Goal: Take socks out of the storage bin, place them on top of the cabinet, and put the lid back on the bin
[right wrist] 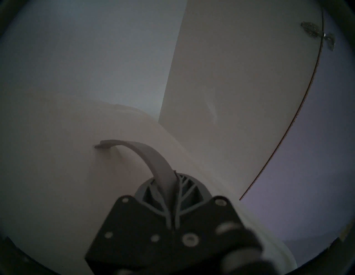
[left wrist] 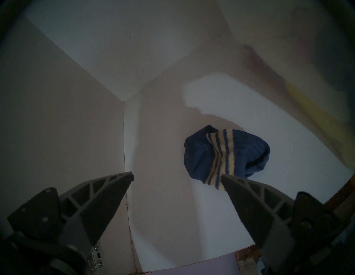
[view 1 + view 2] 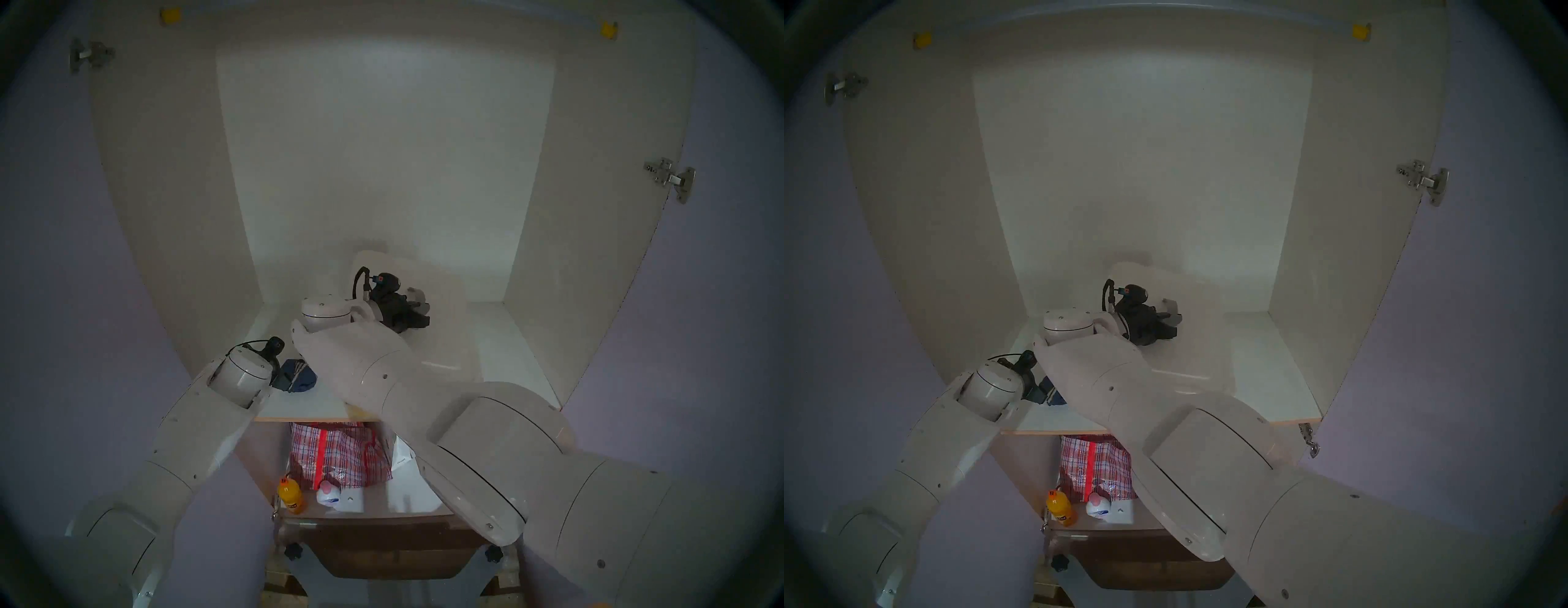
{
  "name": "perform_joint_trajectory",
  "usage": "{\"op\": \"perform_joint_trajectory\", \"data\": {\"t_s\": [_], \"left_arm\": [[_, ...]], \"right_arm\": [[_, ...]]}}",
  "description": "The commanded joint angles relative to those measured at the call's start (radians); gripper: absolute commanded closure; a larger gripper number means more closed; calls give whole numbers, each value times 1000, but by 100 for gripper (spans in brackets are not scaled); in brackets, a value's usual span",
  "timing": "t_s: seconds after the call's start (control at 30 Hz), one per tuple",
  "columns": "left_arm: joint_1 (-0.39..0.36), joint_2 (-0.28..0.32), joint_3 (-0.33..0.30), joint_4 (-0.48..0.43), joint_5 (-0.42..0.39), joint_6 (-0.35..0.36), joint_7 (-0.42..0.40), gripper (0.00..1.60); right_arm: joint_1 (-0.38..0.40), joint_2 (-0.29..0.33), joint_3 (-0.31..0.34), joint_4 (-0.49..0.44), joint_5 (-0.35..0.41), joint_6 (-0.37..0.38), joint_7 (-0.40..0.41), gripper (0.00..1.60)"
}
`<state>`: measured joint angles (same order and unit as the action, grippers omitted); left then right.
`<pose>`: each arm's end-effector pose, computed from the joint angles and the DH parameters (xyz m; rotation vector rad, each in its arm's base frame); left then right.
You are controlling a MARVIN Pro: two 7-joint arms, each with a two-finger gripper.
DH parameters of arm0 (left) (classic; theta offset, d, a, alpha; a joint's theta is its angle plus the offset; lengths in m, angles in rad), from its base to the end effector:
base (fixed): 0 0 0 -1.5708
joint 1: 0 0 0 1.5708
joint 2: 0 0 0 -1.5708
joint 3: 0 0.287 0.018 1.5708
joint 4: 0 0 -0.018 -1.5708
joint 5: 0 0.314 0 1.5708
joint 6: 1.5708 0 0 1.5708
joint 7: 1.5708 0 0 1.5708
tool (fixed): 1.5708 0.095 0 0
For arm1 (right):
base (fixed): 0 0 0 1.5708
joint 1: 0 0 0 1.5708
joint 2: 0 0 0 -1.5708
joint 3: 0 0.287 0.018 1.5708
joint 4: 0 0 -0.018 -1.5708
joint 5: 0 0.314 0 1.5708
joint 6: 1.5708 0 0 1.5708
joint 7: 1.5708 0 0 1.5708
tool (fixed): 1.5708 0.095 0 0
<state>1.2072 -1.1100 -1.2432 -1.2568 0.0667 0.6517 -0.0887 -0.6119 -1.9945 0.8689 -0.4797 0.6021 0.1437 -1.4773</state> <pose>0.4934 0.1041 -0.3295 -2.4315 0.6093 -1.1302 0.5240 0.2561 -0.2111 2.0195 -0.6023 1.3990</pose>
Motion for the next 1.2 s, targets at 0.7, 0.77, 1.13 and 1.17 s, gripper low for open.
{"op": "perform_joint_trajectory", "data": {"t_s": [0.7, 0.77, 1.13, 1.17], "left_arm": [[-34, -2, 12, -27, -1, -13, 7, 0], [-36, -5, 14, -29, -1, -11, 9, 0], [-42, -12, 20, -33, -1, -4, 20, 0], [-43, -13, 21, -32, -1, -3, 21, 0]], "right_arm": [[120, -13, -90, 68, 17, -37, 187, 160], [119, -13, -90, 70, 24, -44, 202, 160], [144, -13, -93, 100, 46, -81, 280, 160], [147, -13, -102, 109, 38, -82, 272, 160]]}}
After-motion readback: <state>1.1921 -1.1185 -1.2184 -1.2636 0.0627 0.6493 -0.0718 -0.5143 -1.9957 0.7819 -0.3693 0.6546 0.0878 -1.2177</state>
